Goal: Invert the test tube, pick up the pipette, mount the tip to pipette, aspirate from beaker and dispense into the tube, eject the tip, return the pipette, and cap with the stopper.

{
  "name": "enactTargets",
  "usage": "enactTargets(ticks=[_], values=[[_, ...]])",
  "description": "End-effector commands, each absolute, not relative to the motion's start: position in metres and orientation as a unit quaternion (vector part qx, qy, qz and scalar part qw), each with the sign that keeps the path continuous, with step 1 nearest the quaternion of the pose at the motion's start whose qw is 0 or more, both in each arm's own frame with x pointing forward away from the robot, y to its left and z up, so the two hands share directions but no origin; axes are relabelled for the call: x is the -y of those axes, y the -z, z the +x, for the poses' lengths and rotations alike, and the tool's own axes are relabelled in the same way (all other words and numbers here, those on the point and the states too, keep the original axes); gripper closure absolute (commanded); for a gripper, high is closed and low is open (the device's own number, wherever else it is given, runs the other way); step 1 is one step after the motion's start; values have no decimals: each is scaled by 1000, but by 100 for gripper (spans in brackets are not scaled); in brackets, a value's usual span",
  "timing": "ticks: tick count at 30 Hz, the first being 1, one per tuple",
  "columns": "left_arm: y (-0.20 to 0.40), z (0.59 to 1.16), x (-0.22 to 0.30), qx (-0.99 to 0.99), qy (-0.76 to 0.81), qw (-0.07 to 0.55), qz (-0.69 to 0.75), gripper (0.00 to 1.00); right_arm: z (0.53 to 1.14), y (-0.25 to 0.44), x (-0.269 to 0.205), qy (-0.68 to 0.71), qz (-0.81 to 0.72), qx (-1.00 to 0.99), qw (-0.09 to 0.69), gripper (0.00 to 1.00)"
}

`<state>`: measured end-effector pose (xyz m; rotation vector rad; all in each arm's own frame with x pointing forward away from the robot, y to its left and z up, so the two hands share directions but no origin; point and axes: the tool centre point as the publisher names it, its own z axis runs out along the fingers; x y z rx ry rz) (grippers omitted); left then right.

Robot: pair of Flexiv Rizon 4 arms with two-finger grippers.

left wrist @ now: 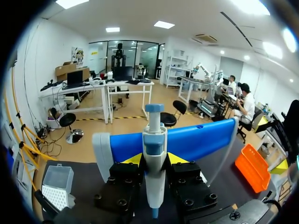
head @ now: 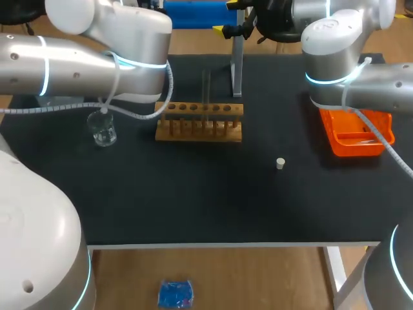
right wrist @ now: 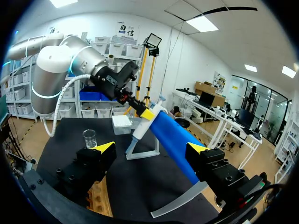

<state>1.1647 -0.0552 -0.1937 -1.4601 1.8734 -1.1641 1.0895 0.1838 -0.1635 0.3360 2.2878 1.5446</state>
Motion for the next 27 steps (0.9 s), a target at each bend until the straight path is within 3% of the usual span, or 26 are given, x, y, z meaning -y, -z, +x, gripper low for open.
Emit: enactTargets(ticks=[1,27], values=[[195,1170,57,-689,423,242,-537,100,1090,163,-184,-545,119,-810,178,0],[197,1161,49,-682,410,250,-552,100,1090,163,-184,-545,119,-810,178,0]])
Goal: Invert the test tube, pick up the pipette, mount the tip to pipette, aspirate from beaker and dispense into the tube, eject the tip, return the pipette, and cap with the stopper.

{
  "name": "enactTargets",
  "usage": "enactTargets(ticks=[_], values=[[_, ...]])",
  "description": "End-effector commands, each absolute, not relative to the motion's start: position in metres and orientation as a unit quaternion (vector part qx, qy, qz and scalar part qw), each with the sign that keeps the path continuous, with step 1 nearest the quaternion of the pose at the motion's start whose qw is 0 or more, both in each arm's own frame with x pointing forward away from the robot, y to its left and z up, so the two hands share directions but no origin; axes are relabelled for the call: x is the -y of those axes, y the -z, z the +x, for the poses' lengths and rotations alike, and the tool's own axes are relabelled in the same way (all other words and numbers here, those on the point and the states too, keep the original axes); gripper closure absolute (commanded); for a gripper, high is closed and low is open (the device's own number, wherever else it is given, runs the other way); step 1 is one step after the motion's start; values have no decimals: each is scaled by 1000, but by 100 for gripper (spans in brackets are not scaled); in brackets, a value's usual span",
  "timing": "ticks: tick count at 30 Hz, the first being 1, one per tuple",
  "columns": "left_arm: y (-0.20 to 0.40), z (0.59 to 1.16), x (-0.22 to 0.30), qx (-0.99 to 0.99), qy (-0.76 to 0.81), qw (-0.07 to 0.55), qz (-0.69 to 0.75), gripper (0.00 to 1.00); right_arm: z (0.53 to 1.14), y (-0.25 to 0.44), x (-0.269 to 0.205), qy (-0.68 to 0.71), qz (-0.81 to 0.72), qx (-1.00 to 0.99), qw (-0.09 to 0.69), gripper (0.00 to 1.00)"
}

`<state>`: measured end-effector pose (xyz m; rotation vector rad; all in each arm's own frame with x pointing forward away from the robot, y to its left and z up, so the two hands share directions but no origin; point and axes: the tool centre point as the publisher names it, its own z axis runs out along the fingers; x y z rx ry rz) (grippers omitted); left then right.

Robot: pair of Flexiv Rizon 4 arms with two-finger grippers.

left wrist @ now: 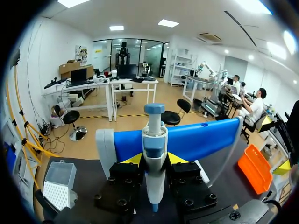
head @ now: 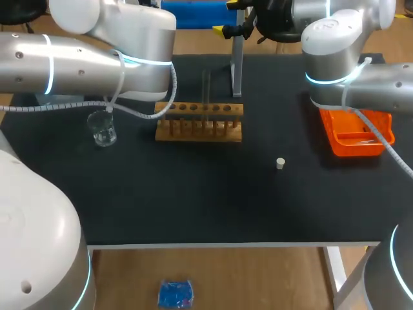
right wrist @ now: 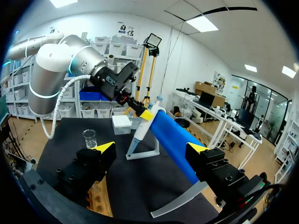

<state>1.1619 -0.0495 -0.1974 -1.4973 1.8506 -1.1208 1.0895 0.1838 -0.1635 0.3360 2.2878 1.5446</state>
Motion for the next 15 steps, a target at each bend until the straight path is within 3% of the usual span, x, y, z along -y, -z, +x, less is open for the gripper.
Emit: enactTargets(ticks=[1,4,7,9,10,12,14,15], values=[[197,1160,49,-683,409,250,-551,100,1090,163,-184,-545,119,-810,178,0],[199,1160,51,-685,406,248,-552,100,1090,163,-184,-545,119,-810,178,0],[199,1159,52,-685,407,247,-552,72,1090,163,-184,-545,119,-810,178,0],[199,1159,53,-684,407,246,-552,37,1090,163,-184,-545,119,-810,178,0],[199,1159,53,-685,407,246,-552,31,1090,163,-184,-545,119,-810,178,0],[199,1159,54,-685,408,246,-552,29,1090,163,-184,-545,119,-810,178,0],[198,1158,54,-685,408,246,-551,9,1090,163,-184,-545,119,-810,178,0],[197,1158,54,-685,408,247,-551,8,1090,163,-184,-545,119,-810,178,0]])
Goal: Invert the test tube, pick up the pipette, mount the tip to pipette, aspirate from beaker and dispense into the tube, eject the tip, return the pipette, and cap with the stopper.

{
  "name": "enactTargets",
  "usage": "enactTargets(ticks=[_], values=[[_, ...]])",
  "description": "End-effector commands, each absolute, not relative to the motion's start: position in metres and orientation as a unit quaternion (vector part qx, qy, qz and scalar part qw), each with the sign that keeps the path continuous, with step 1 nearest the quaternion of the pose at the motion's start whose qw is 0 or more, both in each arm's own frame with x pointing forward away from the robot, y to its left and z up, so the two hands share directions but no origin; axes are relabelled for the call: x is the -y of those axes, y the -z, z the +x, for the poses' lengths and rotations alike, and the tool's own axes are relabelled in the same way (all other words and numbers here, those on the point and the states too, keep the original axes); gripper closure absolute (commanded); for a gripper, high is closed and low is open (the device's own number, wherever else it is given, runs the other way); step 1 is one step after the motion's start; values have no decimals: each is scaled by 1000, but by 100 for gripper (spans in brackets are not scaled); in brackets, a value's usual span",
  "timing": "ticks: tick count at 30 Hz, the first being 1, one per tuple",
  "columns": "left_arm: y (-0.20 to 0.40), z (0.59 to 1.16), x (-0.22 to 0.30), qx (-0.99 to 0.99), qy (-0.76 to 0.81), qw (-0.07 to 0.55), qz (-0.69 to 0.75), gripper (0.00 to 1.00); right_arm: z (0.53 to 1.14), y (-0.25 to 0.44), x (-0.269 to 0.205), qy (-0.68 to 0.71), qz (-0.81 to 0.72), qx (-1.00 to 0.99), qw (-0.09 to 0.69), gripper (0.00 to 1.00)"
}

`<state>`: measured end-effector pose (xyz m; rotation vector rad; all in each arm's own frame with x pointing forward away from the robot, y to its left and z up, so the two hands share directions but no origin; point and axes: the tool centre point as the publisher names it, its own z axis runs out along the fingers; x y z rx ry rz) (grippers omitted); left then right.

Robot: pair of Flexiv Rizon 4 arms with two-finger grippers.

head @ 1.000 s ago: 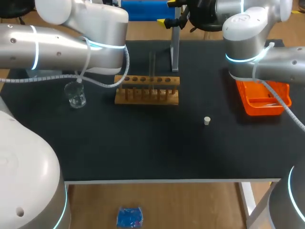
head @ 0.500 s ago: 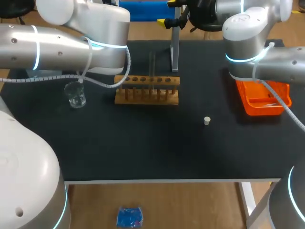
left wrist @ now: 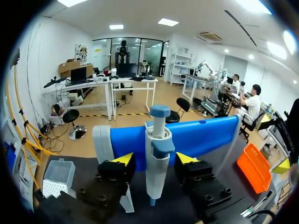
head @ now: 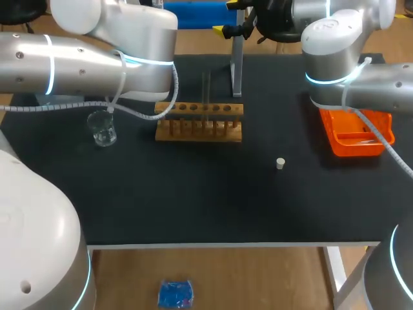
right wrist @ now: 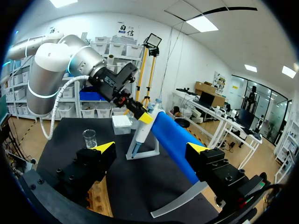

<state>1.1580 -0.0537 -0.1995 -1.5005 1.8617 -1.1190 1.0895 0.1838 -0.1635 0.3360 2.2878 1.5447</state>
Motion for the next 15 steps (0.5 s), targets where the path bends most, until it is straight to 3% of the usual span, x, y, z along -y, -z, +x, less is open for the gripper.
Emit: enactTargets(ticks=[1,7,15], values=[[197,1158,55,-685,408,247,-550,8,1090,163,-184,-545,119,-810,178,0],[189,1153,56,-684,410,251,-548,9,1090,163,-184,-545,119,-810,178,0],[167,1141,66,-694,425,251,-524,1,1090,163,-184,-545,119,-810,178,0]])
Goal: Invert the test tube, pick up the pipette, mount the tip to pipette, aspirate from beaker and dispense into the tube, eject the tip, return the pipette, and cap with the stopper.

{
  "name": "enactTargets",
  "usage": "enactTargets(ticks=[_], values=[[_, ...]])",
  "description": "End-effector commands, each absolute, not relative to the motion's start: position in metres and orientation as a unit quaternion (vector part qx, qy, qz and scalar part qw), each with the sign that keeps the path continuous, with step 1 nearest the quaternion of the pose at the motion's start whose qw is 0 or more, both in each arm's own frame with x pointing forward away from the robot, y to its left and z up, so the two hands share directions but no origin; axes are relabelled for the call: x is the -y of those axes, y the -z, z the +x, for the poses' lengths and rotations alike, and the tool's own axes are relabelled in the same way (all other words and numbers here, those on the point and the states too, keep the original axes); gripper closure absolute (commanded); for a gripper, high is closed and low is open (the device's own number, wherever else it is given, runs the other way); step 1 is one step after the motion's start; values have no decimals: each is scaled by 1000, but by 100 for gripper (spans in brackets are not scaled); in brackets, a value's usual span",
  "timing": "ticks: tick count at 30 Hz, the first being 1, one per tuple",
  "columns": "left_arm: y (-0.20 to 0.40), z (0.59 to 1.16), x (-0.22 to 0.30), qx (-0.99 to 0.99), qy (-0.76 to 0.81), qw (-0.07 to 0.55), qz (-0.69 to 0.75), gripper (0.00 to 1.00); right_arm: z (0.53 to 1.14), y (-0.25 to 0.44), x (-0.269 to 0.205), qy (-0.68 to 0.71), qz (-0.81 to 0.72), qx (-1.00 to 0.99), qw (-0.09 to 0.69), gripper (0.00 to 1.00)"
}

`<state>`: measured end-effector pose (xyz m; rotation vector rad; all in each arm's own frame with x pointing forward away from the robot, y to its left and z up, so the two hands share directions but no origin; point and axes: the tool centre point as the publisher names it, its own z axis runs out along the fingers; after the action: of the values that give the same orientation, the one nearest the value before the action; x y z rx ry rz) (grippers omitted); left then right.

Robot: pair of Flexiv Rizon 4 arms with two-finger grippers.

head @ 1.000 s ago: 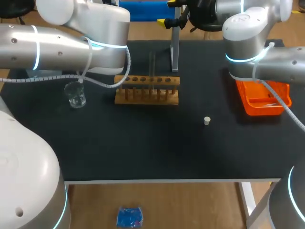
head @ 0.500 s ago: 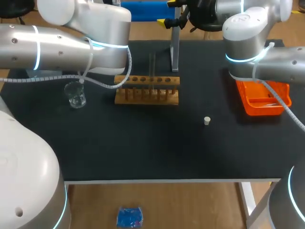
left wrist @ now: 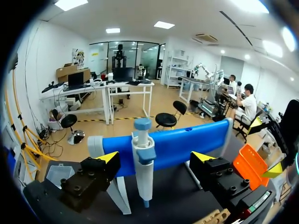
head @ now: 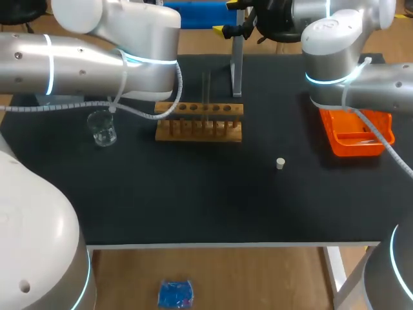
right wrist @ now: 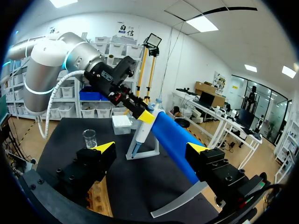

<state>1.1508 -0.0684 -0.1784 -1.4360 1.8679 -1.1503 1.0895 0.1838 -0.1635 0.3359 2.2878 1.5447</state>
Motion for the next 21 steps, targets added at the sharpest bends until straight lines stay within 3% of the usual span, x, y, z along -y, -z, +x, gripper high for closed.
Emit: enactTargets(ticks=[1,8,10,12,21], values=[[164,1138,67,-698,424,250,-520,1,1090,163,-184,-545,119,-810,178,0],[137,1111,70,-768,424,232,-420,0,1090,163,-184,-545,119,-810,178,0],[129,1101,73,-789,446,213,-365,8,1090,163,-184,-545,119,-810,178,0],[122,1086,74,-809,449,204,-321,0,1090,163,-184,-545,119,-810,178,0],[99,1011,61,-821,494,204,-201,0,1090,163,-184,-545,119,-810,178,0]])
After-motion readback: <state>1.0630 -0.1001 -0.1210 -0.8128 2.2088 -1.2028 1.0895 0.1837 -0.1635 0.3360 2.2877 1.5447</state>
